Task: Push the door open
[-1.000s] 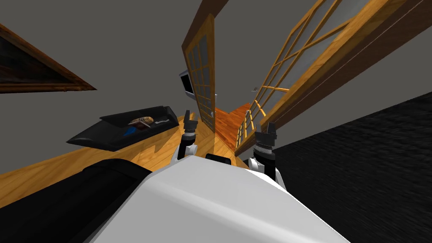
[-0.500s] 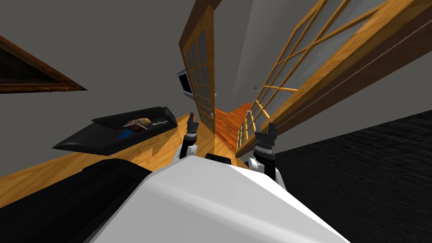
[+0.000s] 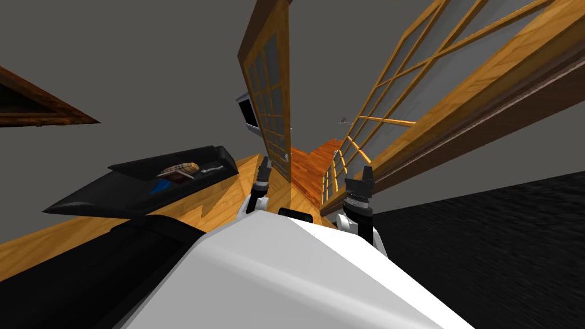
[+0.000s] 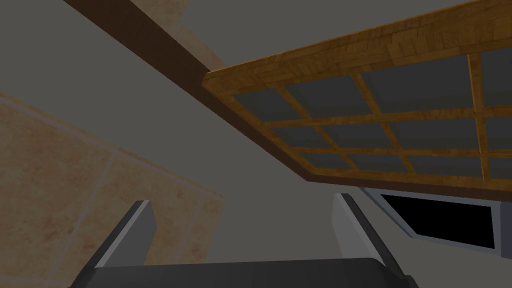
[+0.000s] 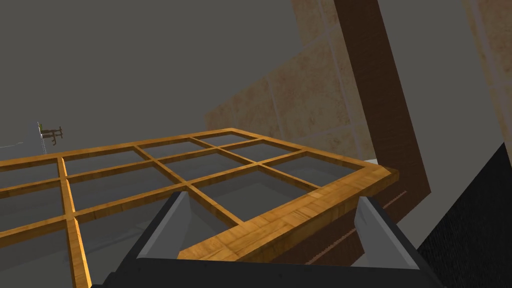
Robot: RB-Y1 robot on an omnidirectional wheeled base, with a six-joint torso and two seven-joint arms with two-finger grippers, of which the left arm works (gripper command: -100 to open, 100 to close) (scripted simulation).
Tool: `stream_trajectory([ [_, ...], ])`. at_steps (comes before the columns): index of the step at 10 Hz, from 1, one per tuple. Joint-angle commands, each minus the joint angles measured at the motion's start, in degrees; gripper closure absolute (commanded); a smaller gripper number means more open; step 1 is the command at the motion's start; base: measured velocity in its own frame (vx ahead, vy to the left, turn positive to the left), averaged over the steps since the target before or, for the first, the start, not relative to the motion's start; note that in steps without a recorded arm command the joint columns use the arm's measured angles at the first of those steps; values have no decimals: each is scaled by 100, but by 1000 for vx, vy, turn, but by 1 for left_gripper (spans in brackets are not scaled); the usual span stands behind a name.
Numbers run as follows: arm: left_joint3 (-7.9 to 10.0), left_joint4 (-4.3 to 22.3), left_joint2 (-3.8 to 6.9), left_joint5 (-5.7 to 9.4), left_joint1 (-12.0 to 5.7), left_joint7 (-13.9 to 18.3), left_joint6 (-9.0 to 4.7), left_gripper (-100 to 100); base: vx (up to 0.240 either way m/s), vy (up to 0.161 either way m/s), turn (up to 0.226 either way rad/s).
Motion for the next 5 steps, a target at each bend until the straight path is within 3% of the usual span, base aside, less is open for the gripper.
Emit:
stream_trajectory([
  [1, 13, 215, 36, -66, -20, -216, -82, -100, 94, 50, -48],
  [5, 19, 724, 98, -252, -95, -747, -237, -100, 95, 75, -55],
])
